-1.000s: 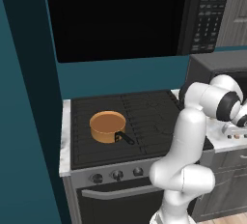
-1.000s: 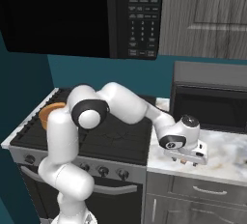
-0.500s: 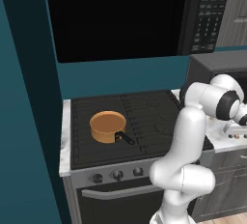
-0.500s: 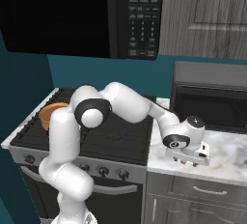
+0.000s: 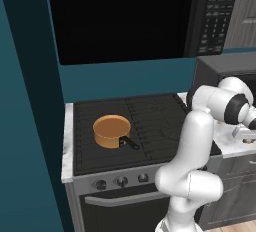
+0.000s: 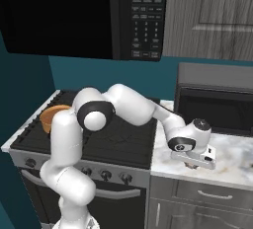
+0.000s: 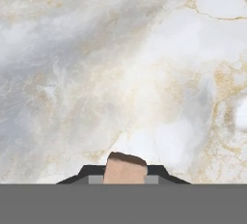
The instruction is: Pick up the sugar cube(s) and place them in the saucepan with hot chocolate.
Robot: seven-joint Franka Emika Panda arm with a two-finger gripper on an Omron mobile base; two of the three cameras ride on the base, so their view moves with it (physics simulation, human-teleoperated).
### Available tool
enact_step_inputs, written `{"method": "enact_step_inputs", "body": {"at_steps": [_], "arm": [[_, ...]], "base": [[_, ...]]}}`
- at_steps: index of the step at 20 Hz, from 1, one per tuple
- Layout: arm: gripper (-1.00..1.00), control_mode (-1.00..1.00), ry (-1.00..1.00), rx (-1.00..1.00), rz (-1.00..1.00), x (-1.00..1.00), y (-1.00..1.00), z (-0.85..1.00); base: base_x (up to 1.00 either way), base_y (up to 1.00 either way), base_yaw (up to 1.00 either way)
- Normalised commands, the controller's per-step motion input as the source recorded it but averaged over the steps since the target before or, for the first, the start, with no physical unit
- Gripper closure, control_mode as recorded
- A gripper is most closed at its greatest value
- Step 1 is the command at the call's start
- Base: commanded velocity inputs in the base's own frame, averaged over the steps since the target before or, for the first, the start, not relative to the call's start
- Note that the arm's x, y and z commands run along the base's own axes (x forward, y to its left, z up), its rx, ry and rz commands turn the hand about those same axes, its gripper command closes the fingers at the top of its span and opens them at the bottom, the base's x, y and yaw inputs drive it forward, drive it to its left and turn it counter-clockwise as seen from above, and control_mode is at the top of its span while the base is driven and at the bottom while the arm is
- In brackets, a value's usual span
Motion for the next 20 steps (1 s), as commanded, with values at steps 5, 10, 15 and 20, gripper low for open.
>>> {"method": "enact_step_inputs", "body": {"at_steps": [5,10,15,20], "arm": [[1.00,-1.00,0.00,0.00,0.00,0.00,0.00,0.00],[1.00,-1.00,0.00,0.00,0.00,0.00,0.00,0.00],[1.00,-1.00,-0.08,0.00,0.00,-0.31,0.06,0.25],[1.00,-1.00,-0.20,0.00,0.00,-0.52,0.33,0.64]], "base": [[0.00,0.00,0.00],[0.00,0.00,0.00],[0.00,0.00,0.00],[0.00,0.00,0.00]]}}
